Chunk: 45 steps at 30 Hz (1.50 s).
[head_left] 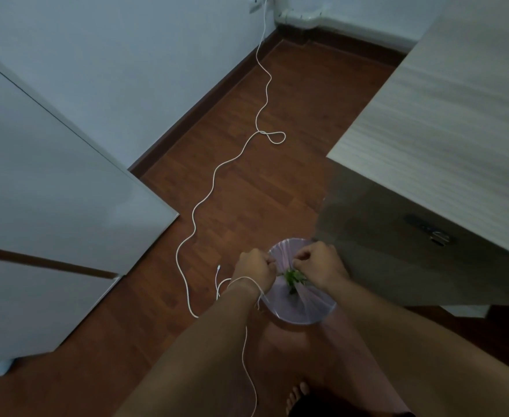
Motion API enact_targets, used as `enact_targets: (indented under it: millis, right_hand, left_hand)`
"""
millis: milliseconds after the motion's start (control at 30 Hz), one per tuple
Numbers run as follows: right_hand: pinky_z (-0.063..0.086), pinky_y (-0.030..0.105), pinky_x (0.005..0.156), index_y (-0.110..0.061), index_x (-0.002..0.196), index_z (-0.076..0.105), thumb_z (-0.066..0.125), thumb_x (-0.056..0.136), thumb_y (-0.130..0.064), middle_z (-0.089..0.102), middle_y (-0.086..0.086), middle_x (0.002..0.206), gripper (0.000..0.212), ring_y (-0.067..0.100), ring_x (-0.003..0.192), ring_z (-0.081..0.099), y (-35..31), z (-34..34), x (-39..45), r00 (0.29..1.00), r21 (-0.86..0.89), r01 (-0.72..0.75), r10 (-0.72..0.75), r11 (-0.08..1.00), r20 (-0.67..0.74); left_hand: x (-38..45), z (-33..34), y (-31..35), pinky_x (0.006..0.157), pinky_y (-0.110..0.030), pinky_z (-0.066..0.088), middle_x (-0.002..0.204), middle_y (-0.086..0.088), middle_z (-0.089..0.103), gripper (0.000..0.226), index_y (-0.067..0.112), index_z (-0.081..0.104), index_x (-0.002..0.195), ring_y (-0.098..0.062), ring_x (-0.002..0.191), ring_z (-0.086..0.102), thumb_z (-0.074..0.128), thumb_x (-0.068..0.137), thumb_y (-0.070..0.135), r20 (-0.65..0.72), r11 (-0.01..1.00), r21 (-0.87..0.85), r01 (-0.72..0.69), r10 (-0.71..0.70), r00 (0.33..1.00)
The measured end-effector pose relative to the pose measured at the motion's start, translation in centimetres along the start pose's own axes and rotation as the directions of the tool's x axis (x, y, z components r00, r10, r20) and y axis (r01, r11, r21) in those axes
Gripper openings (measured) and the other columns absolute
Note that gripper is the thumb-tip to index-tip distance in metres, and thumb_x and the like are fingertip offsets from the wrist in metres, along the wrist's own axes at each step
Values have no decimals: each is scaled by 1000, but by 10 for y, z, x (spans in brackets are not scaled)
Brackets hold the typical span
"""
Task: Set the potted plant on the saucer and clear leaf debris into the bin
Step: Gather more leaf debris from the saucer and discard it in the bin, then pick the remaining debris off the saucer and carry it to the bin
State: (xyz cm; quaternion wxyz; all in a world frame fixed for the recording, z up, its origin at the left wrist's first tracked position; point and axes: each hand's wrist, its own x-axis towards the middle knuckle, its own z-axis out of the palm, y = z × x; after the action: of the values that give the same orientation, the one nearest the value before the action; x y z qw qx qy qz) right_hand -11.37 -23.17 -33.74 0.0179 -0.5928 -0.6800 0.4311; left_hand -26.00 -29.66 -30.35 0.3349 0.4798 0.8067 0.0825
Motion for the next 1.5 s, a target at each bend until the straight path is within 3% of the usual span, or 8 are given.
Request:
enact_targets:
  millis: [67,300,400,533,767,1000,1233,1500]
  right_hand:
    - [57,45,62,-5,55,61,67,78,-13,68,13,60,25,22,56,62,-3,-2,-2,1000,0,15,-15,1000,3]
    - [53,42,58,-25,51,65,59,77,-22,56,5,49,27,18,53,53,-24,-19,-5,996,19,88,-87,996,-24]
    - [59,36,84,-13,90,81,68,85,-27,79,8,91,19,18,91,71,-48,-34,-5,986,45,157,-154,987,-65]
    - [55,27,92,-8,112,76,70,89,-26,78,7,110,30,18,100,72,-83,-60,-3,958,45,263,-256,964,-126]
    - [53,32,98,-13,107,79,63,87,-24,79,5,108,27,23,104,71,-119,-125,-15,864,-40,410,-403,911,-302]
    - [57,32,90,-17,102,81,62,86,-22,81,2,100,24,18,94,73,-128,-195,-41,802,-13,435,-394,900,-450]
    - [55,30,95,-14,107,79,62,89,-22,79,2,108,26,14,100,71,-81,-289,-76,743,-22,420,-358,907,-566]
    - [53,28,91,-12,108,79,63,89,-19,79,5,109,26,19,101,72,49,-387,-137,712,-67,206,-196,976,-674]
  left_hand:
    - [0,-2,1,65,-41,53,68,-26,64,32,4,46,52,-44,75,63,55,80,16,-21,1000,3,3,-2,1000]
    - [3,-22,13,75,-40,53,70,-19,70,36,3,64,65,-41,77,63,53,88,28,-73,1000,11,-25,26,997]
    - [4,-38,22,75,-37,48,79,-20,72,37,1,68,72,-43,86,63,52,92,28,-118,999,30,-44,48,992]
    - [5,-70,41,79,-39,53,87,-19,75,32,6,75,84,-41,92,66,53,91,28,-199,995,52,-87,96,975]
    - [2,-140,89,81,-36,50,89,-18,75,32,7,76,86,-41,96,65,52,93,26,-345,983,98,-154,179,921]
    - [-2,-168,146,80,-39,55,86,-16,76,33,10,76,85,-40,92,68,50,90,29,-368,966,128,-224,256,894]
    - [-8,-153,240,84,-41,57,90,-12,78,32,15,79,92,-37,93,70,51,89,31,-320,902,209,-378,428,845]
    - [-25,-87,369,86,-40,56,92,-12,78,27,11,78,88,-33,93,71,55,90,26,-199,774,219,-594,631,750]
